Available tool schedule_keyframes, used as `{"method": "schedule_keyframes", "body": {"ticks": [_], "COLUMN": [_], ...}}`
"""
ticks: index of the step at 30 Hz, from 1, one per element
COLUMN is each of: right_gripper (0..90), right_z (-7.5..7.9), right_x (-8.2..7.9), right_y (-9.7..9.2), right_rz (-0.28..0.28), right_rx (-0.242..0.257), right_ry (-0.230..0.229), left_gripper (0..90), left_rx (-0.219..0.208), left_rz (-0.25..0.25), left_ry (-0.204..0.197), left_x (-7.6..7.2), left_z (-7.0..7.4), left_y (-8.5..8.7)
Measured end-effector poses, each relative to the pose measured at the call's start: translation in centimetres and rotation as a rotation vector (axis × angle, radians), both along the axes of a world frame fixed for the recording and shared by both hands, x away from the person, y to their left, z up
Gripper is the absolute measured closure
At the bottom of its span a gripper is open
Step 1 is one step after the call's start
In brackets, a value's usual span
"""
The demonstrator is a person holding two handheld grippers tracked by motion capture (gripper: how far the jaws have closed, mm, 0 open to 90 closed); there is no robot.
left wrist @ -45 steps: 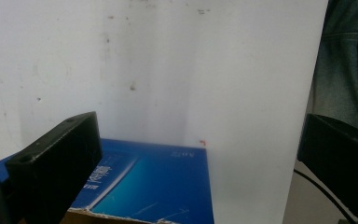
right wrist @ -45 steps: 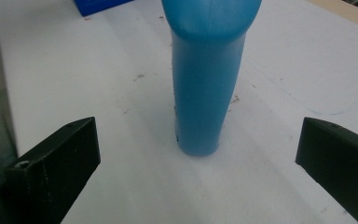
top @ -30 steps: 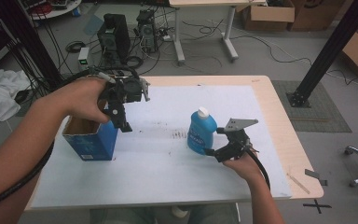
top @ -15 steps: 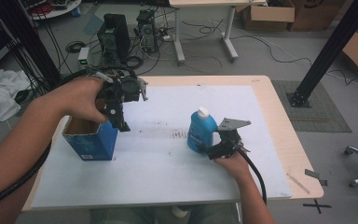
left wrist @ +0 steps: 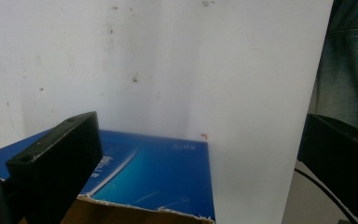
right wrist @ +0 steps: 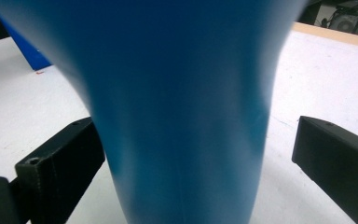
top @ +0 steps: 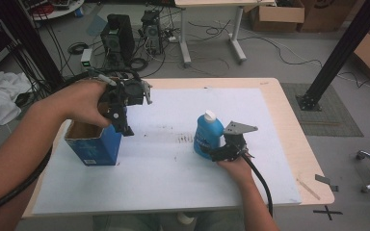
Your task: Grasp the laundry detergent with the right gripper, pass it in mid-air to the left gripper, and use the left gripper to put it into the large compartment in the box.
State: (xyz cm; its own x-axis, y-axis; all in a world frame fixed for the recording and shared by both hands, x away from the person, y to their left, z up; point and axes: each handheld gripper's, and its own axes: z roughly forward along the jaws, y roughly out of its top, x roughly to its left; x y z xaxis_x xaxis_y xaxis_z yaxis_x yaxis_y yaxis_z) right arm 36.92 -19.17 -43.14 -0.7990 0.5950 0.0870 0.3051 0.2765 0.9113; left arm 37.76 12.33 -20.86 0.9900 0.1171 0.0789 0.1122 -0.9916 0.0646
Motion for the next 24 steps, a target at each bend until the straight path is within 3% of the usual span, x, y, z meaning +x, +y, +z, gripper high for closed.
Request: {"method": "schedule_keyframes", "body": {"ticks": [24], "right_gripper": [21.7], "right_z": [-0.26], "right_x": [-0.23], "right_y": [0.22], "right_rz": [0.014], "right_rx": [0.029], "right_ry": [-0.024], "left_gripper": [0.4], "left_rx": [0.006], "left_rz": [0.003], "left_ry": [0.006], "left_x": [0.16], "left_z": [-0.38], "left_y": [-0.39]}}
